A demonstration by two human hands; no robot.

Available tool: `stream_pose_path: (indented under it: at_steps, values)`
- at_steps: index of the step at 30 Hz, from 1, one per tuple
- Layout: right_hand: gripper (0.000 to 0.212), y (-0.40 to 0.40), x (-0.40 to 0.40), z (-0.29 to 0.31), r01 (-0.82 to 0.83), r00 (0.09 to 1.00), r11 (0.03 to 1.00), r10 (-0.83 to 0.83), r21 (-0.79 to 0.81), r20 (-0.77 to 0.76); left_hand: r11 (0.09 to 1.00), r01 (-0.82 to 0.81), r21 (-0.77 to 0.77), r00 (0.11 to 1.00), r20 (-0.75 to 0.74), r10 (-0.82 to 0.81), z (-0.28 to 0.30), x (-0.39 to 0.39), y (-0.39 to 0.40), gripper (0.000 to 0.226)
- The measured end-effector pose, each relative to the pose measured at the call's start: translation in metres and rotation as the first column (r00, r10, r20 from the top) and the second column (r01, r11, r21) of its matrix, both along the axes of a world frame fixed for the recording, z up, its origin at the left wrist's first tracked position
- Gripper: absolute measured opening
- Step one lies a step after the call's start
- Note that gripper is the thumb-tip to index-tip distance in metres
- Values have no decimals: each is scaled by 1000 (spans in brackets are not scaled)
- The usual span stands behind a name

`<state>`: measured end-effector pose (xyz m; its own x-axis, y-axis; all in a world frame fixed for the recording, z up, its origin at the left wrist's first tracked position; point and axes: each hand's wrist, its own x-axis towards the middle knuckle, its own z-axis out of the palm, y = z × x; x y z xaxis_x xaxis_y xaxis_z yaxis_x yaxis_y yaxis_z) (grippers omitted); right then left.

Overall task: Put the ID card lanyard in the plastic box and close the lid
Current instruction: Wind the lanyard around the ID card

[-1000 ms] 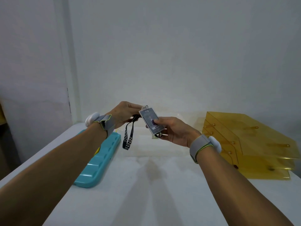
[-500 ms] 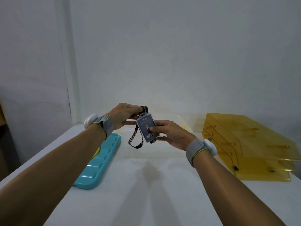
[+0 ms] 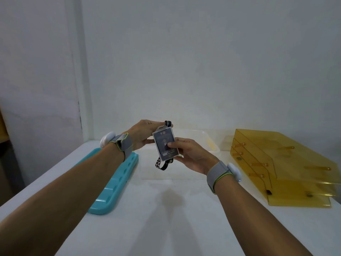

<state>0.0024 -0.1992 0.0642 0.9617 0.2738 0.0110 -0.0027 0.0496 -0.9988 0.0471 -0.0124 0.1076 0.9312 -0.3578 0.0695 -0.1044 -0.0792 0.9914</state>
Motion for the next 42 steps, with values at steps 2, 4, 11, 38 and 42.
stream_pose_path:
  at_steps: [2, 4, 11, 38, 42]
  values:
    - [16, 3, -2, 0, 2, 1000, 1000, -2, 11, 5, 1000, 7, -5, 1000, -12, -8, 1, -2, -1, 21]
    - [8, 5, -3, 0, 10, 1000, 1000, -11, 17, 20, 999, 27, -29, 999, -39, -28, 2, -5, -1, 22]
    - [6, 6, -1, 0, 43, 998, 995, -47, 85, 52, 990, 126, -71, 980, -147, -135, 5, 2, 7, 36]
    - [7, -6, 9, 23, 276, 951, 910, -305, 309, 51, 975, 222, 27, 924, -326, -201, -34, -2, -12, 29]
    - [8, -10, 11, 24, 267, 958, 926, -285, 265, 31, 987, 161, 15, 930, -337, -146, -31, 5, -6, 32]
